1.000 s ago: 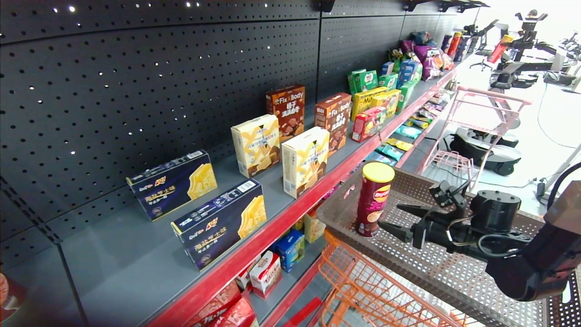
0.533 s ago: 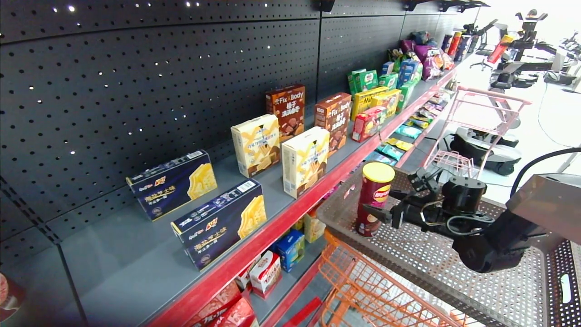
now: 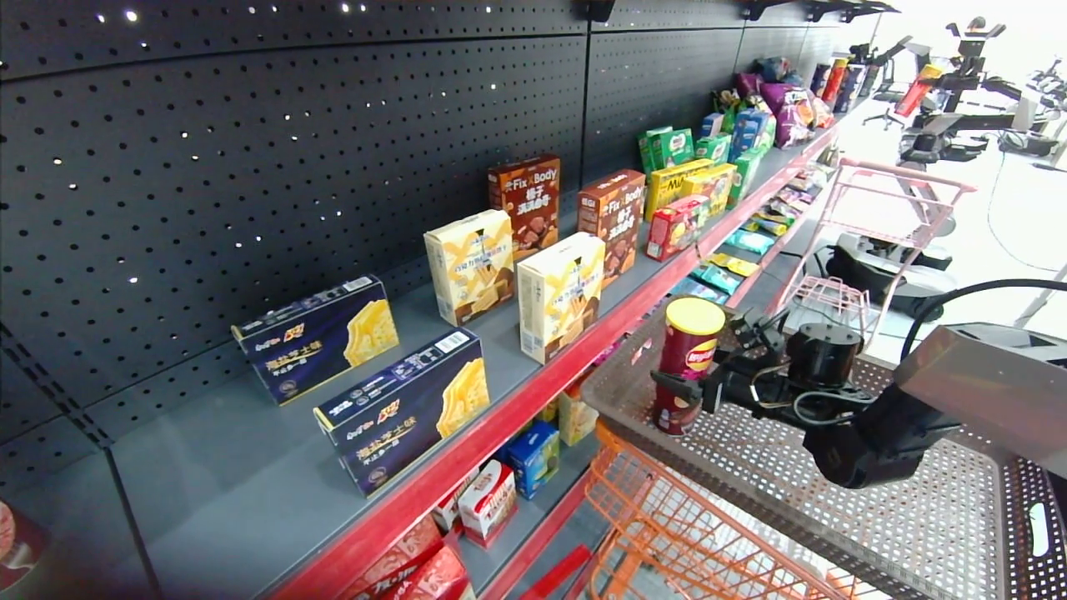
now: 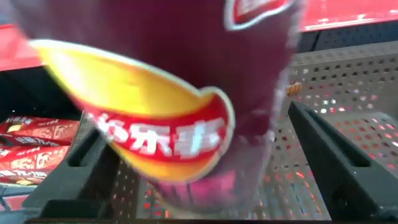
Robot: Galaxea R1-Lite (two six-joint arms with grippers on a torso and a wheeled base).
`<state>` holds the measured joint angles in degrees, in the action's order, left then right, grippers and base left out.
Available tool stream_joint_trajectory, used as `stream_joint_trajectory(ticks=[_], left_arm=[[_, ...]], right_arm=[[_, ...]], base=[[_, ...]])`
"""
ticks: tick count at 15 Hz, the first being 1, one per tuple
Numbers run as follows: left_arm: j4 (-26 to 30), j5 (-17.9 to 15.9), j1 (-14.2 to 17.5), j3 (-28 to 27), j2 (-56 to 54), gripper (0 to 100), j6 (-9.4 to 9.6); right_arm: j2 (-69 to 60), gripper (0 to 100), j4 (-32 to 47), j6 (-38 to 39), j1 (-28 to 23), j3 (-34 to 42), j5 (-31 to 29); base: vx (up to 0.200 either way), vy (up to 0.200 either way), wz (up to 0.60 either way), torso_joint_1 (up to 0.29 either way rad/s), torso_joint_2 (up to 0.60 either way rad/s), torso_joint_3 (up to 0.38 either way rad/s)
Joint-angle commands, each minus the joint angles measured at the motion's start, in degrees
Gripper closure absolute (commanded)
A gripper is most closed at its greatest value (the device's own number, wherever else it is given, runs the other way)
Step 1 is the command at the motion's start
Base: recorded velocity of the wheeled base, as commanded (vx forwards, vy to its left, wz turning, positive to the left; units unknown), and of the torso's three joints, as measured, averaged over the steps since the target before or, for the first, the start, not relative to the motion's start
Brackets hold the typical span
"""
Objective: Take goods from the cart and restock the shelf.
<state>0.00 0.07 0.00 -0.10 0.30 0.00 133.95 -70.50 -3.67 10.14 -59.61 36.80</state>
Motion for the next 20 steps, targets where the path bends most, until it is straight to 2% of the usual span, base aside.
stream_joint_trajectory(ticks=[1,8,9,14,18,20], left_arm=[[0.0,0.0,0.0,0.0,0.0,0,0.0],[0.0,0.0,0.0,0.0,0.0,0,0.0],[0.0,0.0,0.0,0.0,0.0,0,0.0],[0.0,0.0,0.0,0.0,0.0,0,0.0],[0.0,0.0,0.0,0.0,0.0,0,0.0],[0.0,0.0,0.0,0.0,0.0,0,0.0]], right_arm=[[2.0,0,0.1,0.1,0.3,-1.7,0.1],[3.0,0,2.8,-0.1,0.7,-6.3,1.2],[3.0,100,2.7,-0.1,0.7,-6.3,1.5],[1.1,100,2.7,-0.4,0.8,-4.3,1.4],[-5.4,100,4.0,-0.9,0.1,-0.3,0.9],[-11.8,100,6.6,-0.9,-0.1,3.8,-4.7]], base=[[0.0,0.0,0.0,0.0,0.0,0.0],[0.0,0.0,0.0,0.0,0.0,0.0],[0.0,0.0,0.0,0.0,0.0,0.0],[0.0,0.0,0.0,0.0,0.0,0.0],[0.0,0.0,0.0,0.0,0.0,0.0],[0.0,0.0,0.0,0.0,0.0,0.0]])
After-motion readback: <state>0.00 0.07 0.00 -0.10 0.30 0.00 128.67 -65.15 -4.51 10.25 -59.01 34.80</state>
